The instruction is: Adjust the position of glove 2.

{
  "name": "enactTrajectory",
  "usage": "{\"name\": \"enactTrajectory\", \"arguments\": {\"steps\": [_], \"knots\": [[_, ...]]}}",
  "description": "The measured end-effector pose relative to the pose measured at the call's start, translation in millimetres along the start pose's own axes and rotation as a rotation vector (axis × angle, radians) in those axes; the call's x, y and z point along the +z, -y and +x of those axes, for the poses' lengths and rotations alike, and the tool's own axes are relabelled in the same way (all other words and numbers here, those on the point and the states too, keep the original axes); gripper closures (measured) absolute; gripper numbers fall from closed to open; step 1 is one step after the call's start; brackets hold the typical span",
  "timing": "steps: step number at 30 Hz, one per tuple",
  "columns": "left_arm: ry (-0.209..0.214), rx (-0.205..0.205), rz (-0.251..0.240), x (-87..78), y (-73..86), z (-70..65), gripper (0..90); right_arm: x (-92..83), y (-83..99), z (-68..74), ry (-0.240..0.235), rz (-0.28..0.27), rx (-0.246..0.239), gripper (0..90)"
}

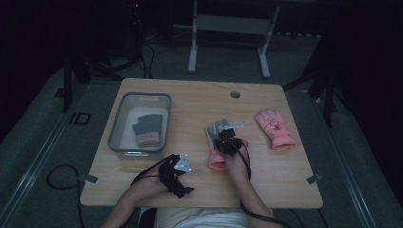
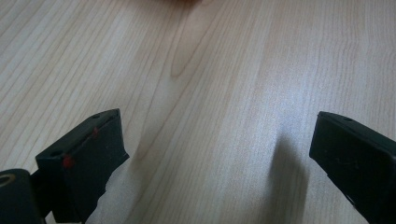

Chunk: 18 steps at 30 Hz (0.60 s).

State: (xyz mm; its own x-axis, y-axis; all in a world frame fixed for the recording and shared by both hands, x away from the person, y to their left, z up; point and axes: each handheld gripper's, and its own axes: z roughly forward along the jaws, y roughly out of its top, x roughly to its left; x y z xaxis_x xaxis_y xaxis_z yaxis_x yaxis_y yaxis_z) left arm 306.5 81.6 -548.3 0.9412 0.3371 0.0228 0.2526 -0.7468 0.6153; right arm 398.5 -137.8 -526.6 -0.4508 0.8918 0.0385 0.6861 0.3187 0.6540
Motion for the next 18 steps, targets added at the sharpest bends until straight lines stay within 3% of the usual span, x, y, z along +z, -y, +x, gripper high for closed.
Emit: {"name": "enactTrajectory", "arguments": {"steps": [4,7,12,18], "knots": [[-0.002,0.001,0.003,-0.1,0.1,0.1,3.0,-20.9,-5.2,0.9,-0.012,-0.060,-0.041,70.9],[-0.003,0.001,0.002,-1.2,0.2,0.4,2.9,-37.8,-8.0,-9.4,-0.008,-0.112,-0.068,66.9],[-0.006,0.003,0.007,-0.1,-0.5,-1.1,2.9,-54.0,-12.7,-45.6,-0.008,-0.134,-0.079,64.6],[-0.018,0.013,0.023,1.0,-1.1,-1.6,2.9,-73.9,-15.2,-101.0,0.034,-0.187,-0.092,61.9]]}}
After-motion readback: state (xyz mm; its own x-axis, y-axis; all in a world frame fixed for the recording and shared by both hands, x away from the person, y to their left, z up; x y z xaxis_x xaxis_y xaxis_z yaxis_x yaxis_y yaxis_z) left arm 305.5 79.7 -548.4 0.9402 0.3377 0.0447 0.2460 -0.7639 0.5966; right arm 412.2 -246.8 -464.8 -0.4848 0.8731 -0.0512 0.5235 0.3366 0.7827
